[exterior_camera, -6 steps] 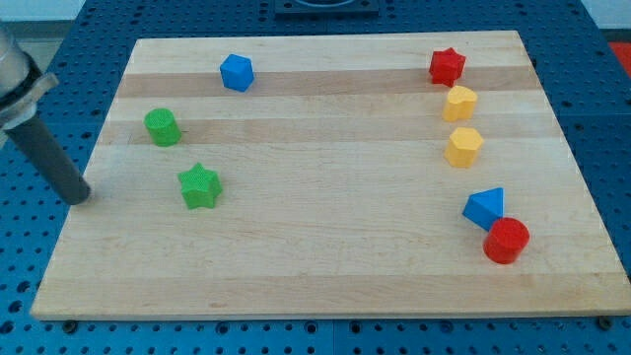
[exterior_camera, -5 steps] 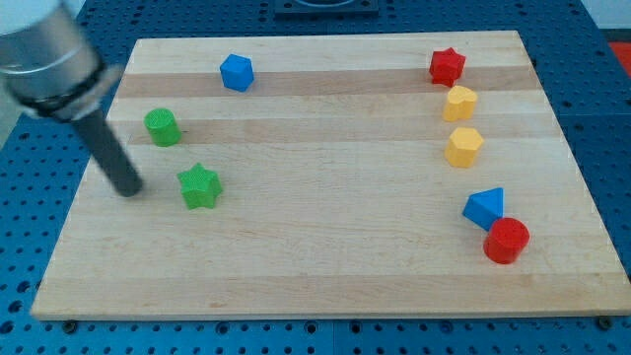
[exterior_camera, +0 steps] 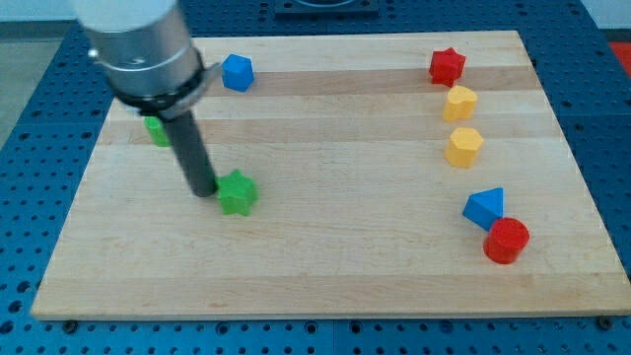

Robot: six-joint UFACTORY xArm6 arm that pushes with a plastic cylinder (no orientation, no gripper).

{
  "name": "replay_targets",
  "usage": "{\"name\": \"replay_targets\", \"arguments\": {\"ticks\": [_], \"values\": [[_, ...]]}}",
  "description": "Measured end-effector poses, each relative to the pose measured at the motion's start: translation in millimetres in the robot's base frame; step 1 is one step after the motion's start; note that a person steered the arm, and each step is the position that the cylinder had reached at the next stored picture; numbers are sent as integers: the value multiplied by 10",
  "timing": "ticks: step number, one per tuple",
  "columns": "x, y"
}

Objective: Push the green star to the right

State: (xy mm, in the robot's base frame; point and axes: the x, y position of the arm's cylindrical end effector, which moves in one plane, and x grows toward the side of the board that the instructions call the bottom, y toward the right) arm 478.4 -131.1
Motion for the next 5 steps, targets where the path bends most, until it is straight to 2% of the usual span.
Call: {"name": "replay_targets", "arguments": {"ticks": [1, 2, 3, 4, 5], "values": [[0, 281], [50, 153], [275, 146], [272, 156], [130, 570]]}}
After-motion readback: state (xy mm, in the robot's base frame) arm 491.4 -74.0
